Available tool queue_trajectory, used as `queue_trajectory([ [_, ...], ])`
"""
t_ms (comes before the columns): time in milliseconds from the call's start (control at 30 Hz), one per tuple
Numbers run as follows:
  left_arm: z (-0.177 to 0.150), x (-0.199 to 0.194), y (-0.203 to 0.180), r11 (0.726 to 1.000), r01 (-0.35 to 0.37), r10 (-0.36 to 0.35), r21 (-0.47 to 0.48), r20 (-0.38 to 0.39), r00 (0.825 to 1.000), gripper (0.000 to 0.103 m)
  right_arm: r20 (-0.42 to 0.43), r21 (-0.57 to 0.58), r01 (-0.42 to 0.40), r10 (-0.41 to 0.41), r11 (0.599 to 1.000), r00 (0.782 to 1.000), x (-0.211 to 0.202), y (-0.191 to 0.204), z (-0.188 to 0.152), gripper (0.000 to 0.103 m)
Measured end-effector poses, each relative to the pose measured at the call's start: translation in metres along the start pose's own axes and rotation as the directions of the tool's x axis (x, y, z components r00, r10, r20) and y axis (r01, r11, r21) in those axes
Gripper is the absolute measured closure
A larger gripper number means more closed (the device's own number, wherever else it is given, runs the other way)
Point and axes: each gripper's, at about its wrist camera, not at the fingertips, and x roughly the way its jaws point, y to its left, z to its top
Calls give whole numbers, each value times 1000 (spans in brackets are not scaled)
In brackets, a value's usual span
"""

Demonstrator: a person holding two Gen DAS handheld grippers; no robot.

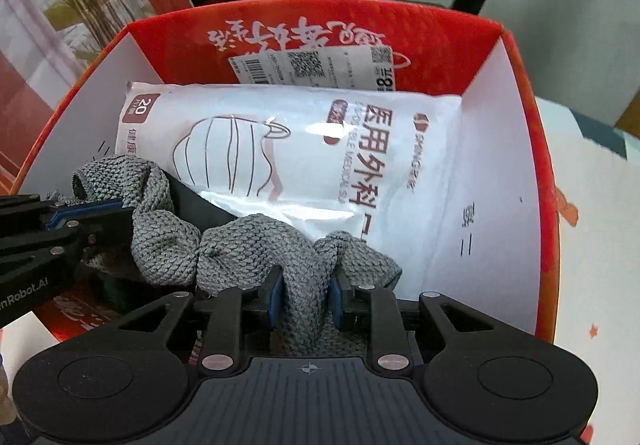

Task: Organize soft objects
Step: 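Lower the grey towel into the box and open both grippers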

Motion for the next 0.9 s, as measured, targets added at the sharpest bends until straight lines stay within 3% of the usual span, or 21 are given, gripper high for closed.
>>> queue_trajectory([
  [67, 0, -5, 0, 1000, -2, 2, 4, 11, 1000, 94, -6, 25, -6, 6, 1000, 1000, -1, -2, -1, 75],
  [167, 1, -14, -1, 1000, -5, 5, -14, 19, 1000, 82, 12, 44, -6, 6, 999, 1000, -7, -4, -3, 70],
  [233, 2, -22, -1, 1000, -2, 3, -22, 36, 999, 52, 20, 19, 12, -12, 1000, 1000, -14, 1, -4, 66],
  [333, 1, -39, -5, 1000, -22, 22, -9, 88, 996, 41, 25, -6, 43, -43, 999, 999, -23, 10, -3, 54],
  [400, 0, -50, -7, 999, -38, 39, -7, 123, 992, 39, 52, -4, 44, -44, 999, 998, -34, 13, -4, 29],
  [467, -3, -63, -8, 999, -41, 44, -21, 164, 985, 29, 82, -3, 39, -38, 999, 996, -45, 16, -5, 17],
  [533, -6, -75, -10, 998, -59, 64, -30, 203, 977, 11, 126, -8, 46, -45, 999, 991, -60, 19, -7, 13],
  [600, -10, -86, -12, 996, -84, 90, -38, 234, 968, 2, 161, -20, 54, -50, 998, 986, -73, 22, -8, 5],
  [767, -16, -111, -14, 991, -123, 131, -45, 291, 948, 0, 238, -47, 67, -54, 997, 970, -99, 28, -19, 0],
  [900, -25, -126, -16, 986, -161, 164, -33, 316, 935, 0, 333, -68, 78, -51, 995, 941, -117, 34, -34, 0],
])
